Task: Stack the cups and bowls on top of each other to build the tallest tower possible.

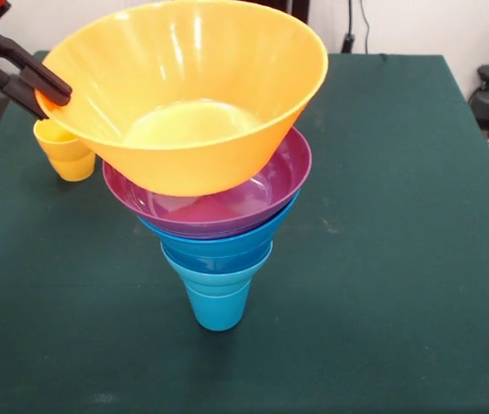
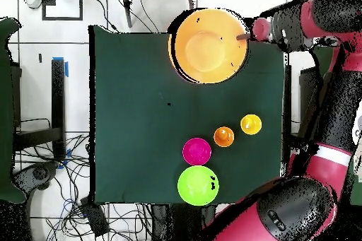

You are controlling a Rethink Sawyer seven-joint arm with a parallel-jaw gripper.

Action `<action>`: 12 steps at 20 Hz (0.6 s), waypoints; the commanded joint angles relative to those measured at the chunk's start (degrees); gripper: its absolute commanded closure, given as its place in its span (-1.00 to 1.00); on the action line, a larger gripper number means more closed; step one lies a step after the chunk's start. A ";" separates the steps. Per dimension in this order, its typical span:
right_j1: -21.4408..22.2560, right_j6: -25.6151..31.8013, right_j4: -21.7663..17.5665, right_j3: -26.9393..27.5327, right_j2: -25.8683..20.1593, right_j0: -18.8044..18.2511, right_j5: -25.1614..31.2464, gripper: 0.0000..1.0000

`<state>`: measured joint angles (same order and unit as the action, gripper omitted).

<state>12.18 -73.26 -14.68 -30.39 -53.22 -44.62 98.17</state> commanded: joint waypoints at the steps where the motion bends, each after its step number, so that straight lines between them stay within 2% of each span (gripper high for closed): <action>1: 2.45 17.46 0.57 -9.00 -0.27 -0.65 -5.86 1.00; 12: 3.56 16.56 0.67 -14.74 -0.73 -2.56 -9.73 1.00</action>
<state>13.08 -73.26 -14.40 -38.08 -53.20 -46.79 91.95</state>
